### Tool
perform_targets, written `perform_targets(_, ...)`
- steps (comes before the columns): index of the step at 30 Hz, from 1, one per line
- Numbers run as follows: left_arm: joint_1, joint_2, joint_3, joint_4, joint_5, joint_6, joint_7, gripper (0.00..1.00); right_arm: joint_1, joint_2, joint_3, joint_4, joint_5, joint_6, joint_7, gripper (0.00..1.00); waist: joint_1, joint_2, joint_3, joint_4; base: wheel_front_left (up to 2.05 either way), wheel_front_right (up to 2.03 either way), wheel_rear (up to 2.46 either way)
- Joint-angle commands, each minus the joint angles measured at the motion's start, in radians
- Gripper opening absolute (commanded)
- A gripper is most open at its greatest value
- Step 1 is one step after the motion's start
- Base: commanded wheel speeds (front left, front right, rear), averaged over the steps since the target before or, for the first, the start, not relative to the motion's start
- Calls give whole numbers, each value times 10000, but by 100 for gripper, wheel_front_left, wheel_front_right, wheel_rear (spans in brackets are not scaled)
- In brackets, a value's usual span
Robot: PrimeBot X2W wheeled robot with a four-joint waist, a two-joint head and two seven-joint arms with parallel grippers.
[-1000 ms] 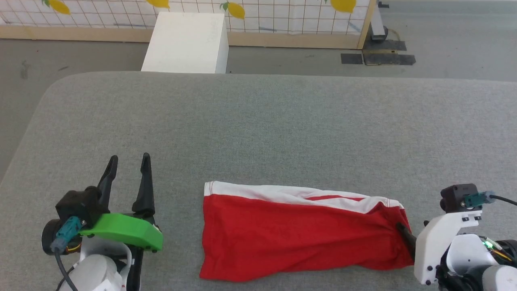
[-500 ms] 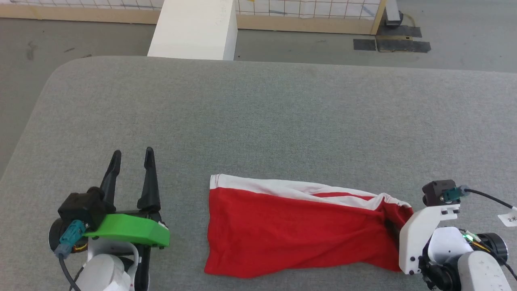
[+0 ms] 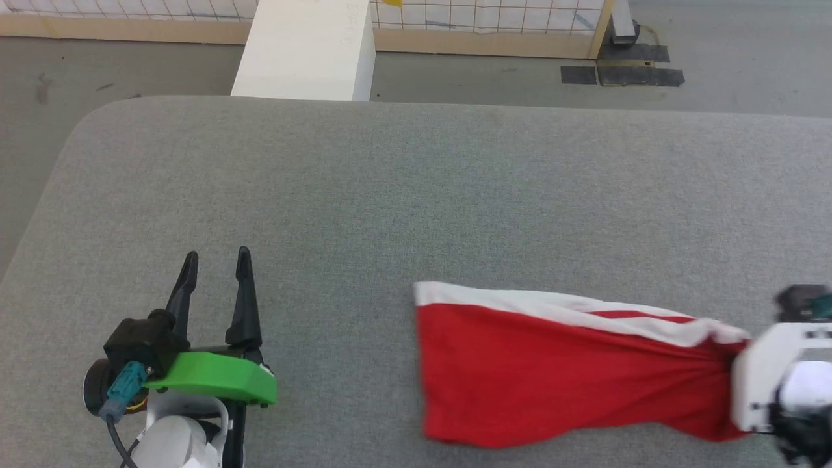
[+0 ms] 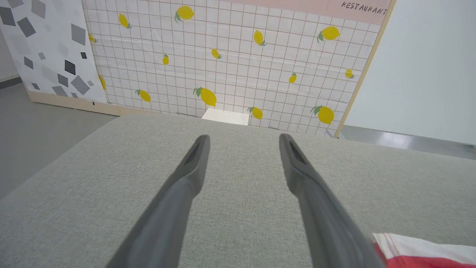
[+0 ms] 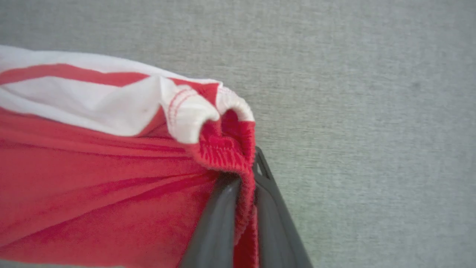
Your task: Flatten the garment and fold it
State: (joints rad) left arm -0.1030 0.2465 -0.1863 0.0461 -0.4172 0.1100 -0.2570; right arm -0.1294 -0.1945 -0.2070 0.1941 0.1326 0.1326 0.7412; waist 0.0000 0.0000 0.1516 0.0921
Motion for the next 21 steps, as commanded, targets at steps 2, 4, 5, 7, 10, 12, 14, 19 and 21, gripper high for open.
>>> perform_targets(2,78,-75,75,15,116,-131,-47,100,-207,-277,-455,148,-232,-19,179,0,0,0,-21,0,0,0,0)
perform_targets(4,99,-117,110,26,170,-197,-47,100,-230,-469,-697,224,-395,-19,282,0,0,0,-33,-2,0,0,0)
perform_targets(5,112,-135,121,31,191,-223,-47,100,-238,-549,-741,242,-451,-19,309,0,0,0,-43,-5,0,0,0)
perform_targets(7,144,-164,157,43,221,-282,-47,100,-261,-698,-702,199,-467,-19,400,0,0,0,-58,-16,0,0,0)
perform_targets(10,168,-223,170,83,265,-359,-47,100,-93,-927,-190,-227,-191,-19,788,0,0,0,-122,11,0,0,0)
perform_targets(12,189,-257,194,86,271,-383,-47,100,101,-1109,172,-807,146,-19,1209,0,0,0,-145,0,0,0,0)
perform_targets(14,195,-290,192,60,291,-413,-47,100,364,-1274,534,-1582,574,-19,1831,0,0,0,-168,-13,0,0,0)
perform_targets(19,204,-485,143,17,354,-477,-47,100,1210,-1257,1340,-4545,2362,-19,3726,0,0,0,-209,-39,0,0,0)
perform_targets(21,180,-549,109,56,369,-496,-47,100,1236,-895,1448,-4881,2598,-19,3777,0,0,0,-186,-24,0,0,0)
